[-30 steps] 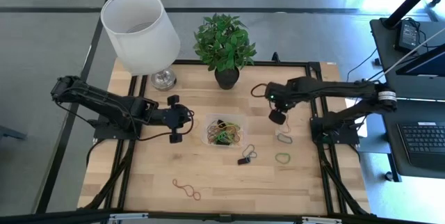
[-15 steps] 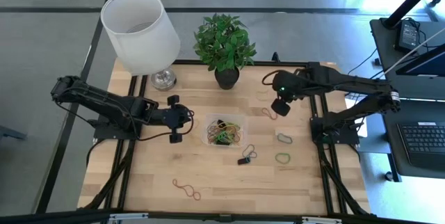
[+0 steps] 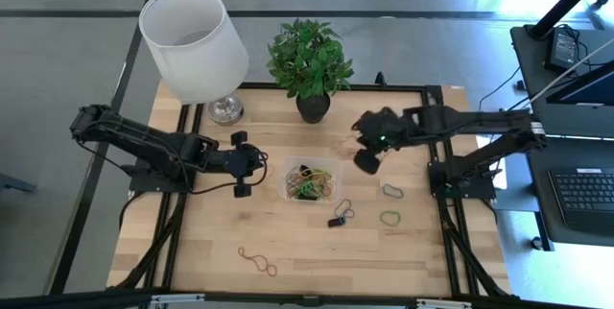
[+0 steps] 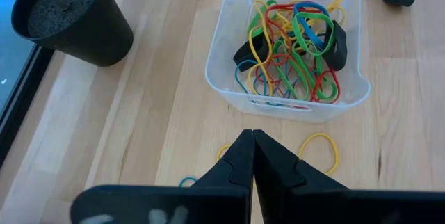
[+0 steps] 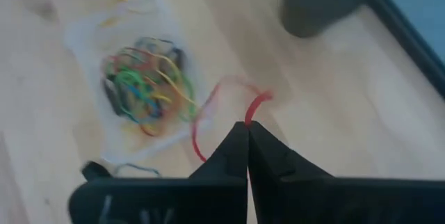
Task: Pick and place rubber bands into bin
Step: Put the left red rubber band into the transparent container, then put the top blue rubber band into the transparent container
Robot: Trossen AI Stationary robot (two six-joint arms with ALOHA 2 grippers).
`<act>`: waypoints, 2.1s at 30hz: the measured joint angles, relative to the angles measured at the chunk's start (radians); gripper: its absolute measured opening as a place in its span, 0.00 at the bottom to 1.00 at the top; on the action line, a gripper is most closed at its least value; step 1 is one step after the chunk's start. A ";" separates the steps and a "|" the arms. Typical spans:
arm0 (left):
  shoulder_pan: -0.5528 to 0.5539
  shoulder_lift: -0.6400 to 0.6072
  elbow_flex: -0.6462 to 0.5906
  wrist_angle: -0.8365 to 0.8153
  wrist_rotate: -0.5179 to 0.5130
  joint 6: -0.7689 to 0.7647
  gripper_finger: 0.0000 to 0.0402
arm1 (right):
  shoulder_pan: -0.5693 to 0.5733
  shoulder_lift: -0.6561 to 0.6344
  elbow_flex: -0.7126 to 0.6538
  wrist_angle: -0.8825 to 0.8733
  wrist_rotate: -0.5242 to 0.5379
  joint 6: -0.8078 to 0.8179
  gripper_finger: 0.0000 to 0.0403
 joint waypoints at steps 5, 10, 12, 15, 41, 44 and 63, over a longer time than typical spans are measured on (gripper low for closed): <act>0.000 0.000 0.000 -0.001 0.000 0.000 0.01 | 0.069 0.090 0.000 0.147 -0.001 0.000 0.00; 0.000 0.000 0.000 -0.001 0.000 0.029 0.01 | 0.123 0.198 0.000 0.318 -0.001 0.000 0.00; 0.000 0.000 0.000 -0.001 0.000 0.069 0.01 | 0.139 0.241 0.000 0.382 -0.001 0.001 0.00; 0.000 0.000 0.000 -0.001 0.000 0.119 0.01 | 0.156 0.305 0.000 0.467 -0.001 0.002 0.00; 0.000 0.000 0.000 -0.001 -0.028 0.228 0.01 | 0.155 0.560 0.000 0.523 -0.028 0.228 0.20; 0.000 0.000 0.000 -0.002 -0.029 0.221 0.01 | 0.151 0.516 0.000 0.495 -0.029 0.232 0.29; 0.105 0.004 0.000 -0.066 -0.041 0.119 0.18 | 0.190 0.300 0.000 0.149 -0.028 0.352 0.37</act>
